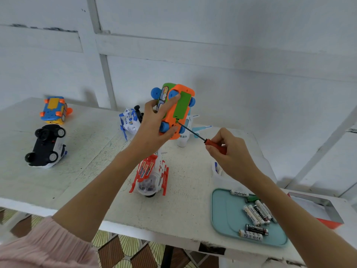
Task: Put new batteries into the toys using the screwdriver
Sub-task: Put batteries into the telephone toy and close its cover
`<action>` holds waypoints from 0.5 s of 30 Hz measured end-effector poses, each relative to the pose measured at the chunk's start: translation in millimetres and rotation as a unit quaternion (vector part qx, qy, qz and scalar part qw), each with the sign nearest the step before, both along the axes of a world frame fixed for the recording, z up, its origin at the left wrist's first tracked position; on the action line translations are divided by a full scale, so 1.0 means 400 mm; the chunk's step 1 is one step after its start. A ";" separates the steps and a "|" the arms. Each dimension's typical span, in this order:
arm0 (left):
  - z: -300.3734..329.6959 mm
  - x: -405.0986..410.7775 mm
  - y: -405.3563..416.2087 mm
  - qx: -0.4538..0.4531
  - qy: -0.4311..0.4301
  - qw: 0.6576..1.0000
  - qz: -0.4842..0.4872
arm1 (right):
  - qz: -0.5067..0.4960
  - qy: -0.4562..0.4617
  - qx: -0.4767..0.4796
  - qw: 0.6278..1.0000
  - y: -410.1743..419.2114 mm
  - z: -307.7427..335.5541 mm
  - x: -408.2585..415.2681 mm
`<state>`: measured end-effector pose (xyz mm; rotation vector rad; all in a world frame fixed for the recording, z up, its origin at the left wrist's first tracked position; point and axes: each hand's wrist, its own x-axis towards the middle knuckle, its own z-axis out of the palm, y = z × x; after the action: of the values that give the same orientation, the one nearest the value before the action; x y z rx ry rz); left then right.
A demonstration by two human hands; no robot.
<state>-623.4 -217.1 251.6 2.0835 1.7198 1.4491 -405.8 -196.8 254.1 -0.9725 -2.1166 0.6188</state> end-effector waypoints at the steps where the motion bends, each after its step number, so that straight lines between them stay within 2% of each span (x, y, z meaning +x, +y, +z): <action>1: 0.002 0.002 -0.002 -0.002 0.011 1.000 0.005 | -0.001 -0.001 -0.001 1.000 0.000 -0.001 0.002; 9: 0.001 0.011 -0.003 -0.002 0.071 0.997 0.009 | -0.003 -0.002 0.020 1.000 0.007 -0.007 0.020; 11: -0.003 0.014 -0.002 -0.007 0.080 0.997 0.009 | -0.007 0.024 0.031 0.999 0.004 -0.007 0.023; 15: -0.010 0.021 0.001 0.004 0.064 0.998 0.002 | 0.006 0.096 -0.025 0.995 -0.004 0.004 0.024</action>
<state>-615.1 -216.5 247.7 2.2220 1.7667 1.3525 -396.1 -198.3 255.6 -0.8899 -1.9475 0.7437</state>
